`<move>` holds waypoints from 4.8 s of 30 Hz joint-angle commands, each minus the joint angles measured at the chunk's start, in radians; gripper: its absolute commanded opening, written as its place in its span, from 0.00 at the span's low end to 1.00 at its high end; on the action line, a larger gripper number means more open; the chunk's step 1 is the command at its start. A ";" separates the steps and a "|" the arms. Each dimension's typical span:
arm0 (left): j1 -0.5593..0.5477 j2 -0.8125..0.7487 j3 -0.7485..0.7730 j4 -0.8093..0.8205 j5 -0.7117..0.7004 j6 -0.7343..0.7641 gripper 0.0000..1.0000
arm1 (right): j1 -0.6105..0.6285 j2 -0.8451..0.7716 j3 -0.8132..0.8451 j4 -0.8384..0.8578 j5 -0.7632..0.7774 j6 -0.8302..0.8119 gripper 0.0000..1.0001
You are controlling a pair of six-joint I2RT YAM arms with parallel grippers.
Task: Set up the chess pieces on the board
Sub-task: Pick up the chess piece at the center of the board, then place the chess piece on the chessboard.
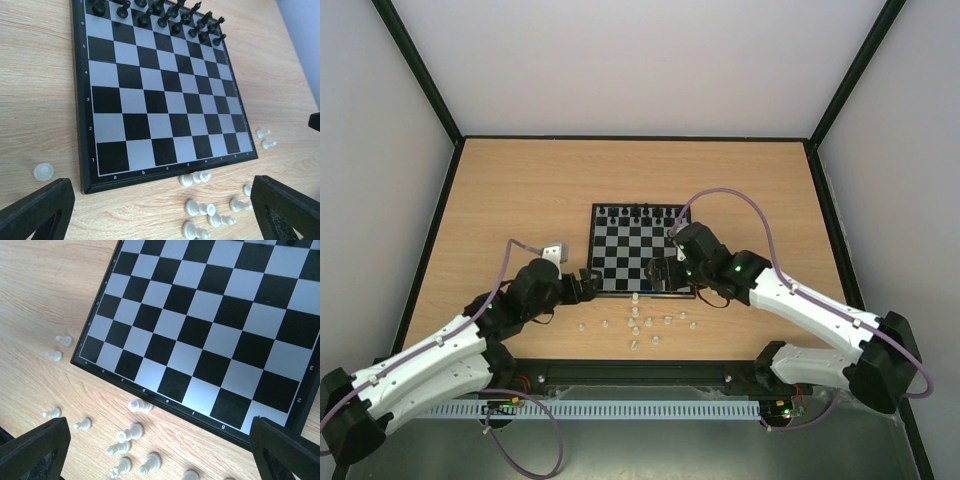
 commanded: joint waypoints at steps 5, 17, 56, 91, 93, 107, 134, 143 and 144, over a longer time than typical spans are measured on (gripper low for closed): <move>-0.002 0.110 0.035 0.159 0.034 0.077 0.99 | 0.006 0.077 0.106 -0.098 0.013 -0.037 0.99; -0.003 0.126 0.081 0.043 0.031 0.093 0.99 | 0.006 0.085 0.093 -0.084 -0.013 -0.025 0.99; 0.009 0.065 0.155 -0.105 -0.075 0.064 1.00 | 0.245 0.442 0.307 -0.294 0.133 0.100 0.60; 0.014 0.073 0.139 -0.096 -0.097 0.050 0.99 | 0.210 0.644 0.357 -0.241 0.125 0.022 0.25; 0.013 0.073 0.137 -0.093 -0.096 0.049 1.00 | 0.211 0.647 0.355 -0.236 0.118 0.018 0.24; 0.013 0.080 0.131 -0.087 -0.093 0.044 0.99 | 0.212 0.645 0.355 -0.234 0.098 0.001 0.09; 0.015 0.108 0.136 -0.070 -0.095 0.042 0.99 | 0.054 0.388 0.440 -0.419 0.237 -0.090 0.11; 0.016 0.136 0.139 -0.052 -0.094 0.046 0.99 | 0.024 0.447 0.427 -0.386 0.182 -0.114 0.11; 0.016 0.139 0.138 -0.050 -0.093 0.047 1.00 | 0.024 0.458 0.424 -0.377 0.169 -0.115 0.11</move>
